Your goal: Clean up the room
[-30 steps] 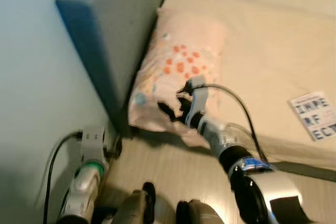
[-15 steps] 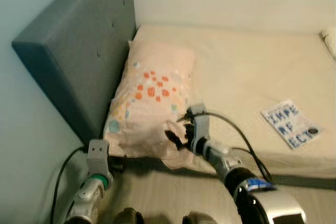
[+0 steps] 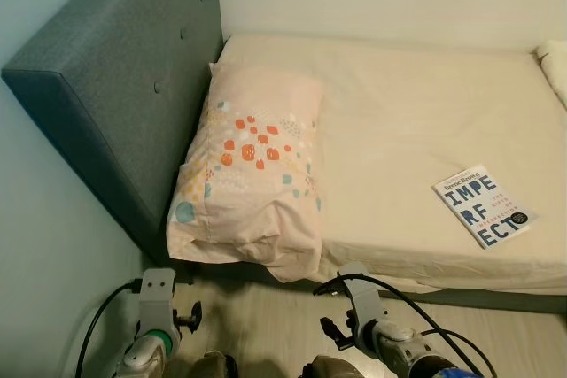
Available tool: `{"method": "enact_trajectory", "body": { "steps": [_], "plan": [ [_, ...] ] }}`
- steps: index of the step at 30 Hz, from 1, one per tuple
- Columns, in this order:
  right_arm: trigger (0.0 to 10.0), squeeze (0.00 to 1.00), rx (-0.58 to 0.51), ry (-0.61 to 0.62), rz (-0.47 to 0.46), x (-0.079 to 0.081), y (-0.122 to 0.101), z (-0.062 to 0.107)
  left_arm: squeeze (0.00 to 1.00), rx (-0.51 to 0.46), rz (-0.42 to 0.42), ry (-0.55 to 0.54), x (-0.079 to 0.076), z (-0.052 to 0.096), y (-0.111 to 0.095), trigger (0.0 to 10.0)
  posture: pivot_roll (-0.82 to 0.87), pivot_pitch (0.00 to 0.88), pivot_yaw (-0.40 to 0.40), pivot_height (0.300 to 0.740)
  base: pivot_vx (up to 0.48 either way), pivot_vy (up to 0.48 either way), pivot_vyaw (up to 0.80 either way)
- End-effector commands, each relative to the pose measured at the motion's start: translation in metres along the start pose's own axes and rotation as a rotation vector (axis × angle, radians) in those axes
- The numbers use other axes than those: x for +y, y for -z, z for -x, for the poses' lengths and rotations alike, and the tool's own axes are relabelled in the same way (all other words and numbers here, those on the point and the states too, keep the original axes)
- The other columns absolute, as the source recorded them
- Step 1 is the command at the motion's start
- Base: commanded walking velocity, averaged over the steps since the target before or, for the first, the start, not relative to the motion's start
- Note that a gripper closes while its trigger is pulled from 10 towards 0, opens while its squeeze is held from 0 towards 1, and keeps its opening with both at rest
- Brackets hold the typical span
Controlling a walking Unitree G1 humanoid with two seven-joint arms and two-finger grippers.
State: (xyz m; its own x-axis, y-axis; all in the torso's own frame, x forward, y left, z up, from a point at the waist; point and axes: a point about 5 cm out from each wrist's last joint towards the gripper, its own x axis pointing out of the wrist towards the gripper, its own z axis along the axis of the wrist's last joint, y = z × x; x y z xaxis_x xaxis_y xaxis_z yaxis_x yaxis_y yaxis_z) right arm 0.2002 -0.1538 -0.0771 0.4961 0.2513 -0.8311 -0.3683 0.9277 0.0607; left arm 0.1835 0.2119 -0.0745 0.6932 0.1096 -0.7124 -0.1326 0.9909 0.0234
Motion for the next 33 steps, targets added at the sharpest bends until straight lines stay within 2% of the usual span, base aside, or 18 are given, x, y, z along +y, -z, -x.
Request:
{"method": "enact_trajectory", "body": {
  "steps": [1,3,5,6,8,10,15,17,24,33],
  "plan": [
    [10.0,0.00,0.059,0.008,0.031,0.000,0.014,0.002,0.00,0.111,0.013,-0.053,0.013,0.010,0.029,10.0,-0.05,0.000,0.028,0.695,0.000,0.000,0.80],
    [10.0,0.00,0.069,0.010,0.033,0.000,0.017,0.002,0.00,0.131,0.030,-0.059,0.014,0.012,0.035,10.0,-0.04,0.000,0.025,0.695,0.000,0.000,0.80],
    [10.0,0.00,0.076,0.013,0.019,0.000,0.021,0.003,0.00,0.167,0.098,-0.078,0.018,0.018,0.048,10.0,-0.04,0.000,0.023,0.695,0.000,0.000,0.80],
    [10.0,0.00,0.076,0.013,0.019,0.000,0.021,0.003,0.00,0.167,0.098,-0.078,0.018,0.018,0.048,10.0,-0.04,0.000,0.023,0.695,0.000,0.000,0.80],
    [10.0,0.00,0.081,0.018,0.032,-0.002,0.021,0.003,0.00,0.191,0.158,-0.077,0.018,0.022,0.057,10.0,-0.04,0.000,0.022,0.695,0.000,0.000,0.80],
    [10.0,0.00,0.074,0.023,0.032,-0.003,0.019,0.003,0.00,0.197,0.162,-0.065,0.016,0.022,0.059,10.0,-0.04,0.000,0.020,0.695,0.000,0.000,0.80],
    [10.0,0.00,0.061,0.027,0.033,-0.005,0.014,0.003,0.00,0.204,0.157,-0.041,0.012,0.023,0.060,10.0,-0.05,0.000,0.018,0.695,0.000,-0.469,0.80],
    [10.0,0.00,0.036,0.025,0.040,-0.004,0.003,0.001,0.00,0.194,0.170,-0.028,0.009,0.020,0.057,10.0,-0.05,0.000,0.017,0.695,0.000,-0.465,0.80],
    [10.0,0.00,0.004,0.033,0.045,-0.004,-0.011,-0.001,0.00,0.177,0.164,-0.009,0.007,0.017,0.049,10.0,-0.04,0.000,0.013,0.695,0.000,-0.465,0.80],
    [10.0,0.00,-0.009,0.080,0.010,-0.009,-0.016,-0.001,0.00,0.163,0.173,0.001,0.006,0.015,0.045,10.0,-0.04,0.000,0.013,0.695,0.000,-0.465,0.00]
  ]
}}
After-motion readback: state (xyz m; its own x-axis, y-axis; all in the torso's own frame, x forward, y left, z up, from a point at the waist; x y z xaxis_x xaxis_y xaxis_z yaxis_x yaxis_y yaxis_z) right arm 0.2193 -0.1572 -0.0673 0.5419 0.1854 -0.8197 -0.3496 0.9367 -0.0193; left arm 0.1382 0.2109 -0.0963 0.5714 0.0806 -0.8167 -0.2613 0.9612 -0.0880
